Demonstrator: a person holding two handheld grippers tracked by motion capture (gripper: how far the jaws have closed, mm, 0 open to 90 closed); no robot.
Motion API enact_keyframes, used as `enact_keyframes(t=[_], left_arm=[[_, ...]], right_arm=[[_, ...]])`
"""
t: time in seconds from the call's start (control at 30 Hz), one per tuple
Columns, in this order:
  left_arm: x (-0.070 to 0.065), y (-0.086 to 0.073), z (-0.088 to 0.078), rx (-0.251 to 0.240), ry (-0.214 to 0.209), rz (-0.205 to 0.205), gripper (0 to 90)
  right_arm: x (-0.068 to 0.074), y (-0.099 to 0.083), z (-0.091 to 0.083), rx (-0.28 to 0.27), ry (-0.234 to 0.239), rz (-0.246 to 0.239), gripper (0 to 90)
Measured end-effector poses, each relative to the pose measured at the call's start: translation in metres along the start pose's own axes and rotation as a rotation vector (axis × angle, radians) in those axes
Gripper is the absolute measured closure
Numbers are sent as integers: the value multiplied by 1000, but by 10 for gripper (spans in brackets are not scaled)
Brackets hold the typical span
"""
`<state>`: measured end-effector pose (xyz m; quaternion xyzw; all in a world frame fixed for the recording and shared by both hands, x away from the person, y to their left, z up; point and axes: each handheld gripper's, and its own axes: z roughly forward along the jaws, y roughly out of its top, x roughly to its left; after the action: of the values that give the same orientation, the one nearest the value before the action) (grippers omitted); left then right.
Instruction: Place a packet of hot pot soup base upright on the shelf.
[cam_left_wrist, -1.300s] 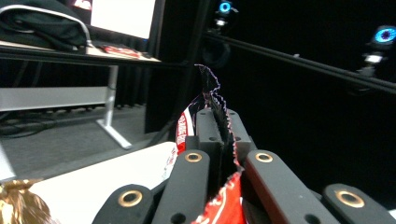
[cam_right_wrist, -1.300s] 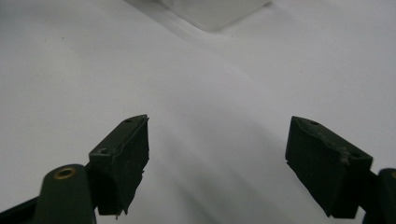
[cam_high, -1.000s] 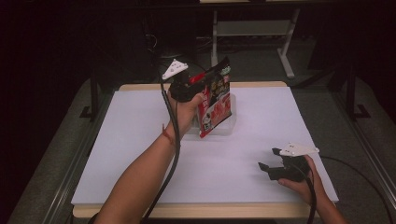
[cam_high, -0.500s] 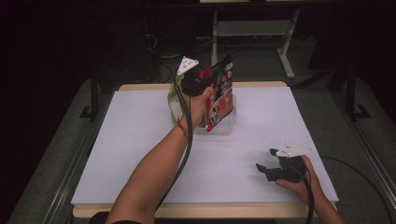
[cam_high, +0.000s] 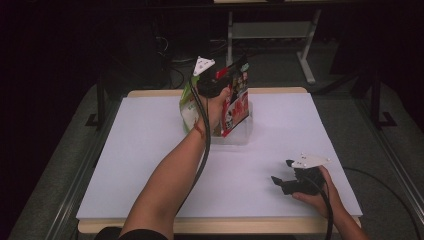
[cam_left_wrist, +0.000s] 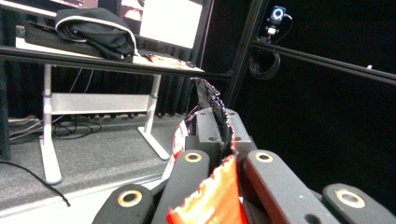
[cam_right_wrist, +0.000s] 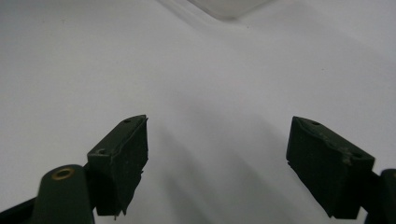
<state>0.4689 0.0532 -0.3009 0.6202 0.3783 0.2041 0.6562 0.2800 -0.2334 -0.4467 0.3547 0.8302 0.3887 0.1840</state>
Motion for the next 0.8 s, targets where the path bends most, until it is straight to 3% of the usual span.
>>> enact_keyframes(t=[0.3,0.4,0.63,0.73,0.8], left_arm=[[-5,-12,6,-29,-23,-29,882],[-6,-18,9,-25,-19,-61,882],[-16,-24,10,-3,-54,24,878],[-11,-28,9,19,-70,35,877],[-8,-30,7,15,-76,19,876]], right_arm=[[-1,-1,-1,-1,-1,0,199],[0,-1,0,3,0,0,199],[0,-1,-2,-3,5,-4,199],[0,-1,-1,1,9,-5,199],[1,-1,-2,1,10,-11,199]])
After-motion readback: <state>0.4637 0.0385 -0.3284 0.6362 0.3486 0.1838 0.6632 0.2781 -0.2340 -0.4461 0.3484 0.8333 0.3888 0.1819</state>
